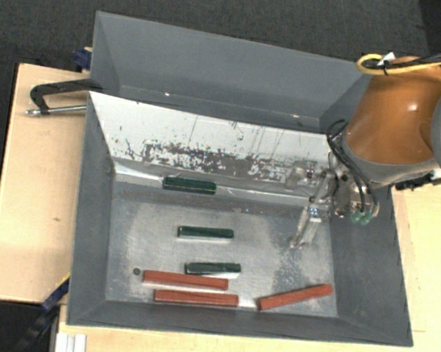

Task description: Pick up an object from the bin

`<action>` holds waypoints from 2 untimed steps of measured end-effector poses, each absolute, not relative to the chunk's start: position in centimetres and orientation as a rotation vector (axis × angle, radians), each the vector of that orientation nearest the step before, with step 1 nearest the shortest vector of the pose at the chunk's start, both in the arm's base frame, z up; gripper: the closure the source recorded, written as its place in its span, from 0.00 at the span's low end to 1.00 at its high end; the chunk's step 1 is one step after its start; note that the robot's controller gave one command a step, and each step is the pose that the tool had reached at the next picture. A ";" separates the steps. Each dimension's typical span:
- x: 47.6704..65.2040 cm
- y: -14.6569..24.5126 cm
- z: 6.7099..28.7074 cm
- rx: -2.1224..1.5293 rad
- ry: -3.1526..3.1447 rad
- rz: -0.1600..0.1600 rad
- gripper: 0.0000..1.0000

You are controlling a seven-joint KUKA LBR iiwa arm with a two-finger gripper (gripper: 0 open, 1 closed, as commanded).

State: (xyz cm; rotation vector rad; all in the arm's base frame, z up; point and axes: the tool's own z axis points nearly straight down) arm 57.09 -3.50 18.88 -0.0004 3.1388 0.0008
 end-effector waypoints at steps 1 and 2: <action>57.6 -0.3 14.7 -0.087 3.131 -0.001 0.00; 53.9 1.2 9.1 -0.408 3.112 0.002 1.00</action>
Offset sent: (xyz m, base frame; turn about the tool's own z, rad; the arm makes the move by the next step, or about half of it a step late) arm -0.0331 0.0455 -0.0988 -0.2610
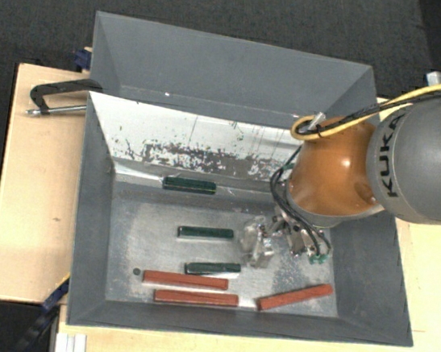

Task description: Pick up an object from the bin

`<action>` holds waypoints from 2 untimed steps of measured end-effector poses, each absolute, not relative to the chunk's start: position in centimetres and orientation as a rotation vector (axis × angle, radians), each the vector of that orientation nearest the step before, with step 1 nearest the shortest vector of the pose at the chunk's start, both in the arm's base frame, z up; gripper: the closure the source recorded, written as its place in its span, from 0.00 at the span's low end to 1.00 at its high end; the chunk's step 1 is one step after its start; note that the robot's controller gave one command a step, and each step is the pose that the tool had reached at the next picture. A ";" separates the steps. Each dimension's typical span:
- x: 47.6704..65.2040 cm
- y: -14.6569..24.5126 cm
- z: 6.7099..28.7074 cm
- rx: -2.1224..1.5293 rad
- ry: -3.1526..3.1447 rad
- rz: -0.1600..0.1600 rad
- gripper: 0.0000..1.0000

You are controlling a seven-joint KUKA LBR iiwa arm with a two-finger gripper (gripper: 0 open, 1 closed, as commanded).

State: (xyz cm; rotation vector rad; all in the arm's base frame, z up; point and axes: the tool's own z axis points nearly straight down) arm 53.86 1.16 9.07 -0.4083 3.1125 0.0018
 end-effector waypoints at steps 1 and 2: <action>53.9 1.2 9.1 -0.409 3.112 0.002 0.00; 53.9 1.2 9.1 -0.409 3.112 0.001 0.00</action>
Offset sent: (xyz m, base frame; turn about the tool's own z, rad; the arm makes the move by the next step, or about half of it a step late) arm 0.0000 0.0000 0.0000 0.0000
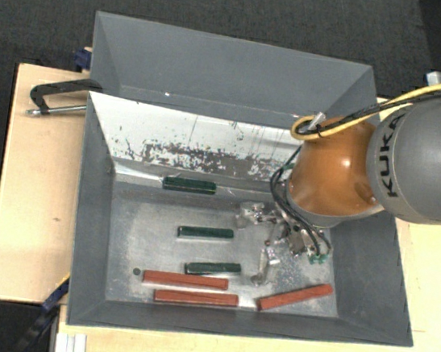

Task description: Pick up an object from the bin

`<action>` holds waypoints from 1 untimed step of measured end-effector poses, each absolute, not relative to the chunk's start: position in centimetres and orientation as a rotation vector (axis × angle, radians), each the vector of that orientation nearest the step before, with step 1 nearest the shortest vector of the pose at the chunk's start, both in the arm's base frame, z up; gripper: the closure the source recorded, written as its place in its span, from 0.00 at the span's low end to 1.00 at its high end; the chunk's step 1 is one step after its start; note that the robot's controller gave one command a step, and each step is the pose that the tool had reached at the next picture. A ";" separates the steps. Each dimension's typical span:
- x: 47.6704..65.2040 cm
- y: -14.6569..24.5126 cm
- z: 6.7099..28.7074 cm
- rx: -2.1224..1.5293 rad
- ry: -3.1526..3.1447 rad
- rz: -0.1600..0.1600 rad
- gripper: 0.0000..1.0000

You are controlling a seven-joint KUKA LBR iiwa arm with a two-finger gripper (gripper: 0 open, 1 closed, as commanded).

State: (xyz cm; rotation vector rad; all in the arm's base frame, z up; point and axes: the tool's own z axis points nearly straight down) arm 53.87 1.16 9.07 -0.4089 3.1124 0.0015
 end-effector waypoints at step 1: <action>53.6 8.2 7.1 -0.523 3.096 0.003 1.00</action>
Offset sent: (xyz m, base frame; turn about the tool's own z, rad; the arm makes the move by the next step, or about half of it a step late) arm 0.0000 0.0000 0.0000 0.0000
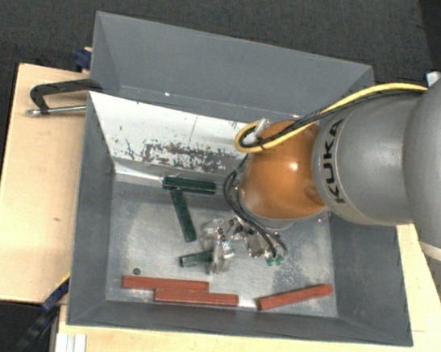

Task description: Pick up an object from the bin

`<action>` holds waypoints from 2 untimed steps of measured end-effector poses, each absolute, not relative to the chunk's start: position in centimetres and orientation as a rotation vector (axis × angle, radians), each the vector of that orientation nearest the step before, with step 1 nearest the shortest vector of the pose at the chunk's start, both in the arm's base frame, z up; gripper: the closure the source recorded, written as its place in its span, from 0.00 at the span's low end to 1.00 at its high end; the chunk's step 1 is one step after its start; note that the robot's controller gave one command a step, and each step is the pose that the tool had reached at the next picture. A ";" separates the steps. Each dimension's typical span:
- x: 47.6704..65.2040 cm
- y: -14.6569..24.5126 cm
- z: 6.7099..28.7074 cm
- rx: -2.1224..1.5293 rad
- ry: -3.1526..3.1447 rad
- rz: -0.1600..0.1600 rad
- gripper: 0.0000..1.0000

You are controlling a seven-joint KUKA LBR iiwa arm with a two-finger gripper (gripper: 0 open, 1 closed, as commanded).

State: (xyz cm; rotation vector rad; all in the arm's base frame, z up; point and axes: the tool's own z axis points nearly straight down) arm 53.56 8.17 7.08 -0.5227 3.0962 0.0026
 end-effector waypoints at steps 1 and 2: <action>53.6 8.2 7.1 -0.523 3.096 0.002 1.00; 55.8 7.3 20.6 -0.586 3.080 0.001 1.00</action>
Offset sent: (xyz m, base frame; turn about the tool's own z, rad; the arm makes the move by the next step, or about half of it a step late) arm 0.0205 -0.0098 0.1340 -0.0416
